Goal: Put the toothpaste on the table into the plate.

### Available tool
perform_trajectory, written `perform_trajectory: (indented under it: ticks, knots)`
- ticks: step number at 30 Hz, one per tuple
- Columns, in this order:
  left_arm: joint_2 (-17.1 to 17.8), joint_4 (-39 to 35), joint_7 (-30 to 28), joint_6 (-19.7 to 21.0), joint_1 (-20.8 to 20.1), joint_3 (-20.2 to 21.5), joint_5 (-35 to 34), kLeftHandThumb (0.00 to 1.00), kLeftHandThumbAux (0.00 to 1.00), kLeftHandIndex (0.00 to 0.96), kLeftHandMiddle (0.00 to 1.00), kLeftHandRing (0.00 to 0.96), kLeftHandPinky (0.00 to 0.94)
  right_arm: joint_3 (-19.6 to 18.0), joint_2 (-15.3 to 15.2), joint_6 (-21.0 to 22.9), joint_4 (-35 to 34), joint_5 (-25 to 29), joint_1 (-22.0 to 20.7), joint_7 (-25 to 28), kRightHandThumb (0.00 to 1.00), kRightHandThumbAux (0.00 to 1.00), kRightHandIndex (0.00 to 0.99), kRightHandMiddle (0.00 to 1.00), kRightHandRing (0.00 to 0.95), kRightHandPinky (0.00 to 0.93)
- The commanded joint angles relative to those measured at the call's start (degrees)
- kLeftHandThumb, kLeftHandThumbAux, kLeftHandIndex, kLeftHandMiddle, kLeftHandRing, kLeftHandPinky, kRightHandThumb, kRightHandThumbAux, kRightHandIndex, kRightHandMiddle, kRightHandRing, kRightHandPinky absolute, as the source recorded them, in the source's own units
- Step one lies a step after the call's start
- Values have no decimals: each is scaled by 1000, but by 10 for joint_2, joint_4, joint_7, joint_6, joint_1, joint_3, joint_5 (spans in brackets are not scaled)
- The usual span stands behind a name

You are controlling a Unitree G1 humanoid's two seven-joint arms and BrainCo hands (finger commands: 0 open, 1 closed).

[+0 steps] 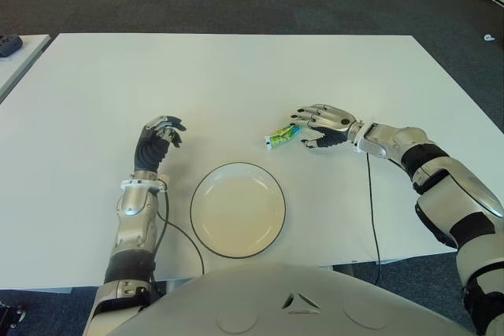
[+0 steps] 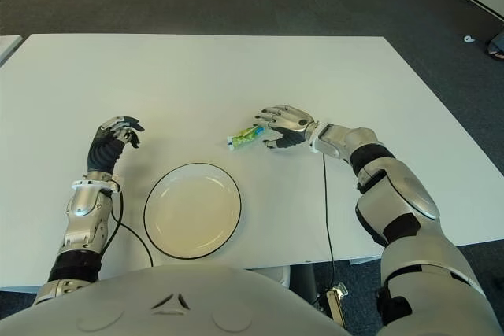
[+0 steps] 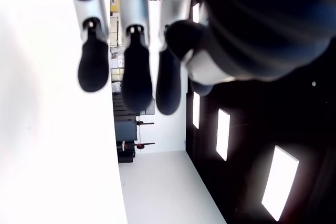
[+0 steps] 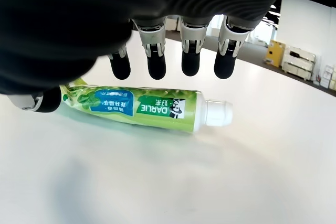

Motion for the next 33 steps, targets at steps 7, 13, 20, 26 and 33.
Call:
perform_trajectory:
  ticks: [7, 13, 20, 26, 33]
  knots:
    - [-7, -19, 9, 17, 16, -4, 7, 837, 672, 426, 505, 662, 666, 12, 31, 25, 22, -28, -12, -35, 537, 146, 0, 0, 0, 0]
    - [-9, -21, 13, 14, 23, -2, 10, 837, 672, 429, 502, 661, 661, 14, 62, 42, 53, -30, -36, -28, 532, 151, 0, 0, 0, 0]
    - [-10, -24, 20, 11, 30, -2, 16, 837, 673, 429, 500, 660, 659, 9, 87, 59, 78, -22, -64, -13, 516, 162, 0, 0, 0, 0]
    - [-12, -22, 20, 6, 33, -2, 15, 837, 673, 429, 500, 660, 660, 6, 102, 78, 95, -15, -74, -18, 512, 171, 0, 0, 0, 0]
    - [-9, -15, 21, -7, 34, -2, 22, 837, 674, 425, 503, 661, 662, 0, 118, 99, 110, -6, -79, -15, 520, 181, 0, 0, 0, 0]
